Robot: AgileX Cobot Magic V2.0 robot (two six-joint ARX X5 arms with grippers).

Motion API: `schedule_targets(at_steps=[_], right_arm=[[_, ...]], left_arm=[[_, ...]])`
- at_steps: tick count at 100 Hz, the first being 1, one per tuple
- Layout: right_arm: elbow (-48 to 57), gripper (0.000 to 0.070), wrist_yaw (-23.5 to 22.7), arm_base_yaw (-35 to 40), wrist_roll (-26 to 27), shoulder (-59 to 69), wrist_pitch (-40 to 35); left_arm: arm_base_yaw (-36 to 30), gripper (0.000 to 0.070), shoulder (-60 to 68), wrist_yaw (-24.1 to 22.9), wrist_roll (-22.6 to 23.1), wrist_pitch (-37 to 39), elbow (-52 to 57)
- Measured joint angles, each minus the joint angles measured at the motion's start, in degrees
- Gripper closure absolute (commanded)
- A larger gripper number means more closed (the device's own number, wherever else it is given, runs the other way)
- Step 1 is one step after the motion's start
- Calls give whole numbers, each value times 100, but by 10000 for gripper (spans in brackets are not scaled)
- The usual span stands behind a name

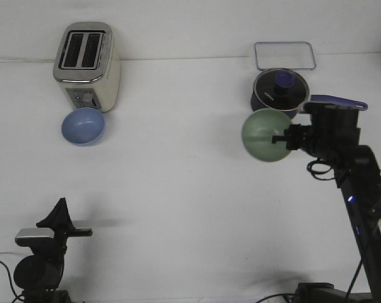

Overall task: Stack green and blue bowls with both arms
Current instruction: 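Lift the green bowl with the right gripper and carry it toward the table center, then set the green bowl down and withdraw the right gripper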

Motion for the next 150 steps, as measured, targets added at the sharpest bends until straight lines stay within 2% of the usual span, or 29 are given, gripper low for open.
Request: schedule_targets(at_steps=[19, 33, 50, 64, 75, 85, 89, 96, 100, 129, 150], right_arm=[[-1429, 700, -33, 1211, 413, -1005, 697], [-2085, 700, -28, 2140, 824, -1025, 942], [-2286, 700, 129, 3091, 1167, -612, 1250], [-2277, 700, 195, 3512, 1296, -144, 1537], [-2277, 700, 466, 3611, 1351, 321, 1617], [-2277, 693, 492, 3613, 1353, 625, 1676], [-2277, 645, 474, 3613, 1353, 713, 1714], [-2277, 495, 433, 3620, 1346, 813, 1735], [-2277, 459, 424, 3620, 1346, 828, 1735], [-2151, 453, 417, 3456, 1128, 444, 1661], [-1709, 453, 448, 2763, 730, -820, 1969]], left_arm=[[0, 685, 2, 0, 0, 2, 0], [0, 685, 2, 0, 0, -2, 0], [0, 685, 2, 0, -15, 2, 0], [0, 685, 0, 0, -66, -2, 0], [0, 685, 0, 0, -68, 2, 0], [0, 685, 0, 0, -68, 2, 0], [0, 685, 2, 0, -72, 2, 0], [0, 686, 2, 0, -162, 2, 0], [0, 688, 2, 0, -267, 2, 0], [0, 688, 0, 0, -1606, 2, 9], [0, 687, 66, 0, -1980, -37, 249]])
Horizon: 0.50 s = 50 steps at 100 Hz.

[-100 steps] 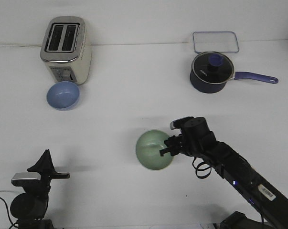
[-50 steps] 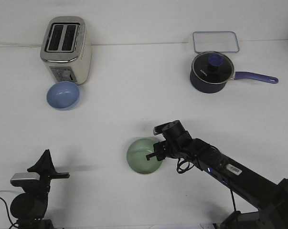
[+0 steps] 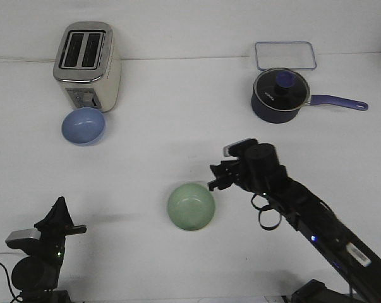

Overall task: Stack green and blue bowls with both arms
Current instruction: 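Set the green bowl down and withdraw the right gripper, then reach the left gripper to the light blue bowl and grasp its rim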

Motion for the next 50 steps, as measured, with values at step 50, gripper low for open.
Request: schedule_targets(at_steps=[50], right_arm=[[-2135, 454, 588, -688, -708, -2487, 1152]], left_arm=[[31, 687, 4428, -420, -341, -745, 3272]])
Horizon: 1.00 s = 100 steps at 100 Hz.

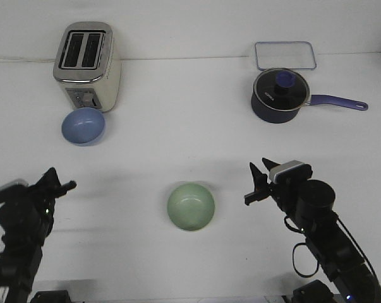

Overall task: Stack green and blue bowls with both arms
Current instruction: 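Reach the left gripper to the light blue bowl and grasp its rim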

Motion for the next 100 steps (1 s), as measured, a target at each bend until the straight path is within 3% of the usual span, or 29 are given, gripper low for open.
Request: schedule_targets(at_steps=[11, 15, 20, 30, 38, 60, 90, 95, 100], right_arm=[[-450, 453, 11, 0, 142, -181, -118], [-509, 453, 7, 0, 179, -212, -157], [-525, 453, -22, 0, 197, -243, -177], [-525, 453, -221, 0, 232, -280, -94], [-525, 453, -293, 0, 234, -282, -63], [-525, 453, -293, 0, 240, -282, -50], [-525, 453, -293, 0, 271, -282, -127], [-525, 453, -293, 0, 271, -282, -149], [-525, 453, -293, 0, 271, -282, -160]], left_arm=[[94, 680, 1504, 175, 273, -352, 1113], [138, 646, 2006, 284, 337, -490, 1484], [181, 539, 2634, 402, 391, -658, 1967], [234, 225, 3587, 455, 468, -960, 2739], [297, 107, 4227, 501, 529, -1237, 3283], [474, 106, 5333, 507, 634, -1547, 4113], [625, 127, 6255, 656, 649, -1287, 4183], [627, 199, 6332, 697, 649, -1222, 4183], [623, 381, 6365, 702, 651, -1143, 4183]])
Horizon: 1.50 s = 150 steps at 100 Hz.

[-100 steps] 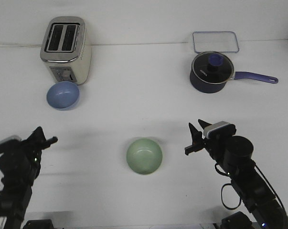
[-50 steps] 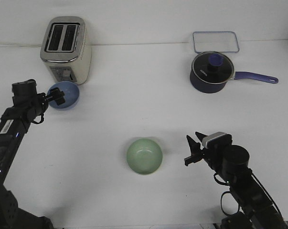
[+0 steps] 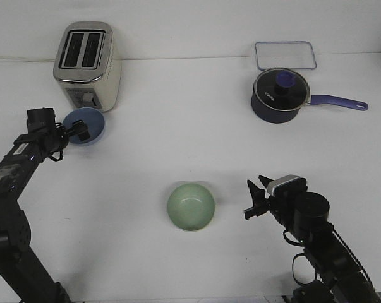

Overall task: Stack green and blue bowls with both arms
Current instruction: 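Reach the left gripper to the light blue bowl and grasp its rim, then lift the blue bowl with the left gripper and carry it over the green bowl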

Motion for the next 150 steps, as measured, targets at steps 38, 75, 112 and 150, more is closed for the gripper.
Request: schedule_targets(at_steps=[38, 75, 112, 150], right_arm=[[0, 453, 0, 0, 0, 0, -7], [0, 454, 0, 0, 0, 0, -9], [0, 453, 0, 0, 0, 0, -9], [0, 453, -39, 0, 0, 0, -11]], left_arm=[[0, 688, -50, 490, 42, -13, 0], [-188, 688, -2096, 1744, 651, -1537, 9], [-2481, 688, -3263, 2098, 1054, -2221, -271], [-4369, 688, -3158, 1537, 1003, -887, -1770]])
